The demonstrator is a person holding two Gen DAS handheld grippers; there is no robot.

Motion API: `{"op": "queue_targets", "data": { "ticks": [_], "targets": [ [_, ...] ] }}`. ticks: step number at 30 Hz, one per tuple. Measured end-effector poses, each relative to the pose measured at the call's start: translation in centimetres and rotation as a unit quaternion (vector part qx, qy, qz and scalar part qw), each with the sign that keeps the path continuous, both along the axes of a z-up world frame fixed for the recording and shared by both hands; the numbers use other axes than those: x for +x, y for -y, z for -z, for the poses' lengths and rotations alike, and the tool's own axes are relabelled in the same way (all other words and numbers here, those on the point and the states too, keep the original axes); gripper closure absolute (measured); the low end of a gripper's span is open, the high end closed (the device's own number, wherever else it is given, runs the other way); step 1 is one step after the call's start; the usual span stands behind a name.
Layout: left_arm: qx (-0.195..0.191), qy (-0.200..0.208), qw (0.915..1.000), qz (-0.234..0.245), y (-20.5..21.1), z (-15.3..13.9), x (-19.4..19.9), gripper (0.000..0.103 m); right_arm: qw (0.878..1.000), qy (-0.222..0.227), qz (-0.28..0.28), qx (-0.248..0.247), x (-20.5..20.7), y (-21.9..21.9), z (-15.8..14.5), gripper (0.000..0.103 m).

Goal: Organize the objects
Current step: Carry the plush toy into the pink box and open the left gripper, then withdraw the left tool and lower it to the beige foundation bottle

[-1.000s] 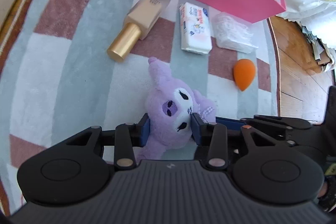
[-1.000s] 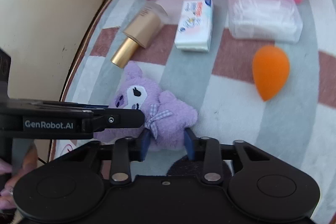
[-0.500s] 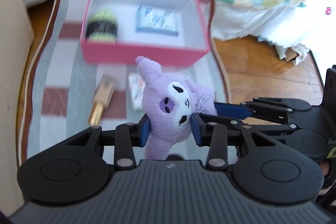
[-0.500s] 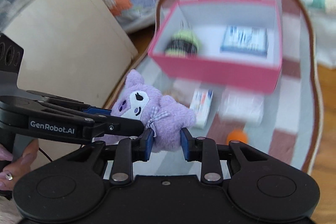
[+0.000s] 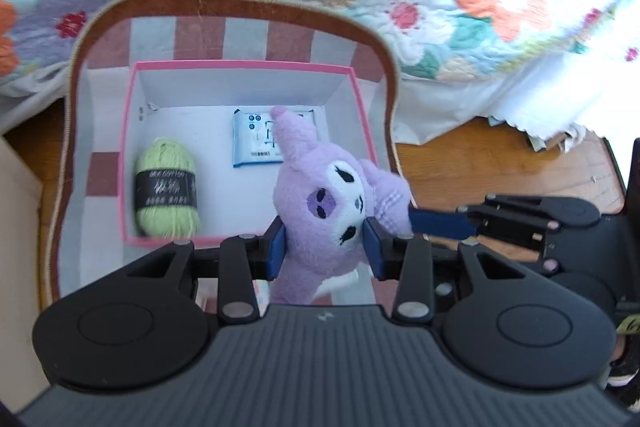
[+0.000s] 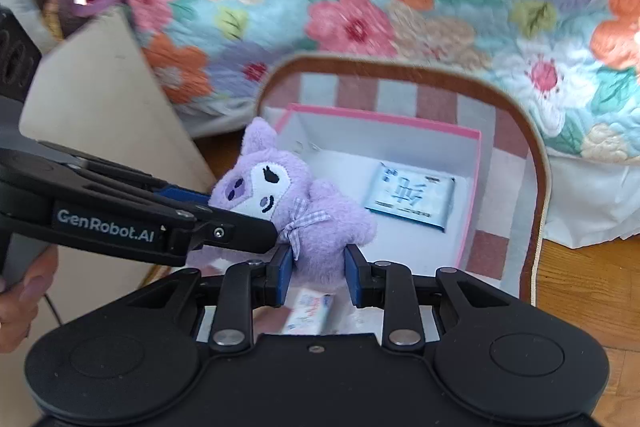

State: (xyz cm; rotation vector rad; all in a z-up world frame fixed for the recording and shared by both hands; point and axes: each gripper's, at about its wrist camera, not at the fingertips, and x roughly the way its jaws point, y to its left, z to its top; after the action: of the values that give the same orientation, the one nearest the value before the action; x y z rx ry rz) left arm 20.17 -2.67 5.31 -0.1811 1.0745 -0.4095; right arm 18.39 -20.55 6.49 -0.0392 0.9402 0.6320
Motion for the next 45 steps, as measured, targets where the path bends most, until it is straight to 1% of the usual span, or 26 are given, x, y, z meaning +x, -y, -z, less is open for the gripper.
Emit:
{"op": "queue_targets", "data": {
  "ticks": [2, 3, 5, 7, 10, 12, 14, 18, 21, 23, 24, 25, 27, 30, 32, 33, 34, 37, 38, 39, 42, 45],
  "targets": [
    [-0.009, -0.021, 0.9997, -0.011, 0.2, 1.9, 2.6, 0.064, 1.000, -0.022, 0.001, -0.017, 2.5, -0.3, 1.4, 0.070],
    [-0.008, -0.026, 0.9996, -0.010, 0.5, 3.0, 3.8, 0.064, 0.999, -0.026, 0.002, -0.028, 3.8, -0.6, 2.1, 0.070],
    [-0.014, -0.041, 0.9990, -0.016, 0.9, 5.3, 6.1, 0.064, 0.998, -0.036, 0.000, -0.060, 6.0, -1.2, 3.8, 0.070],
    [-0.026, -0.065, 0.9973, -0.025, 1.1, 7.9, 8.1, 0.064, 0.995, -0.048, 0.003, -0.088, 8.0, -1.7, 5.6, 0.070],
    [-0.056, -0.118, 0.9900, -0.053, 1.0, 11.6, 10.1, 0.064, 0.989, -0.066, 0.001, -0.135, 10.5, -2.6, 8.6, 0.070],
    [-0.069, -0.135, 0.9863, -0.065, 1.0, 13.2, 10.6, 0.064, 0.983, -0.060, -0.011, -0.172, 11.0, -3.4, 10.1, 0.070],
    [-0.063, -0.141, 0.9858, -0.065, 1.3, 14.2, 10.8, 0.064, 0.978, -0.050, -0.024, -0.200, 10.9, -4.1, 11.2, 0.070],
    [-0.057, -0.139, 0.9868, -0.060, 1.7, 15.8, 11.2, 0.063, 0.972, -0.040, -0.035, -0.229, 10.9, -5.0, 13.1, 0.070],
    [-0.058, -0.150, 0.9843, -0.071, 1.7, 17.2, 11.8, 0.063, 0.965, -0.020, -0.040, -0.259, 10.8, -5.9, 14.5, 0.071],
    [-0.052, -0.152, 0.9842, -0.074, 1.8, 17.9, 11.8, 0.063, 0.965, -0.035, -0.033, -0.259, 11.2, -6.0, 15.3, 0.071],
    [-0.051, -0.156, 0.9834, -0.078, 1.9, 18.3, 11.8, 0.068, 0.965, -0.039, -0.029, -0.259, 11.3, -5.9, 15.6, 0.071],
    [-0.053, -0.163, 0.9821, -0.078, 2.0, 18.7, 11.8, 0.069, 0.964, -0.038, -0.028, -0.261, 11.3, -6.0, 15.8, 0.076],
    [-0.048, -0.173, 0.9809, -0.074, 2.4, 19.2, 11.8, 0.069, 0.964, -0.040, -0.034, -0.260, 11.1, -6.1, 16.0, 0.077],
    [-0.050, -0.165, 0.9825, -0.070, 2.8, 19.1, 11.8, 0.068, 0.962, -0.029, -0.039, -0.268, 10.5, -6.1, 15.9, 0.077],
    [-0.048, -0.157, 0.9838, -0.073, 2.9, 19.0, 11.8, 0.067, 0.964, -0.018, -0.034, -0.262, 10.3, -5.5, 15.3, 0.077],
    [-0.049, -0.153, 0.9840, -0.078, 2.7, 18.9, 11.7, 0.067, 0.968, -0.018, -0.029, -0.250, 10.1, -5.0, 14.8, 0.076],
    [-0.043, -0.145, 0.9851, -0.081, 2.5, 18.6, 11.5, 0.066, 0.971, -0.022, -0.023, -0.236, 10.0, -4.3, 14.3, 0.076],
    [0.003, -0.111, 0.9909, -0.076, 2.5, 16.9, 10.4, 0.054, 0.984, -0.032, -0.007, -0.173, 9.4, -2.1, 12.2, 0.076],
    [0.010, -0.099, 0.9925, -0.071, 2.5, 16.2, 9.9, 0.047, 0.988, -0.038, -0.003, -0.153, 9.2, -1.7, 11.4, 0.076],
    [0.012, -0.089, 0.9937, -0.067, 2.4, 15.4, 9.4, 0.045, 0.990, -0.043, 0.003, -0.133, 8.9, -1.3, 10.5, 0.076],
    [0.019, -0.064, 0.9964, -0.051, 1.9, 12.7, 7.5, 0.045, 0.995, -0.064, 0.010, -0.072, 8.2, 0.5, 8.7, 0.075],
    [0.031, -0.045, 0.9981, -0.029, 0.8, 9.7, 5.3, 0.045, 0.997, -0.073, 0.008, -0.032, 6.5, 1.3, 7.0, 0.074]
  ]
}}
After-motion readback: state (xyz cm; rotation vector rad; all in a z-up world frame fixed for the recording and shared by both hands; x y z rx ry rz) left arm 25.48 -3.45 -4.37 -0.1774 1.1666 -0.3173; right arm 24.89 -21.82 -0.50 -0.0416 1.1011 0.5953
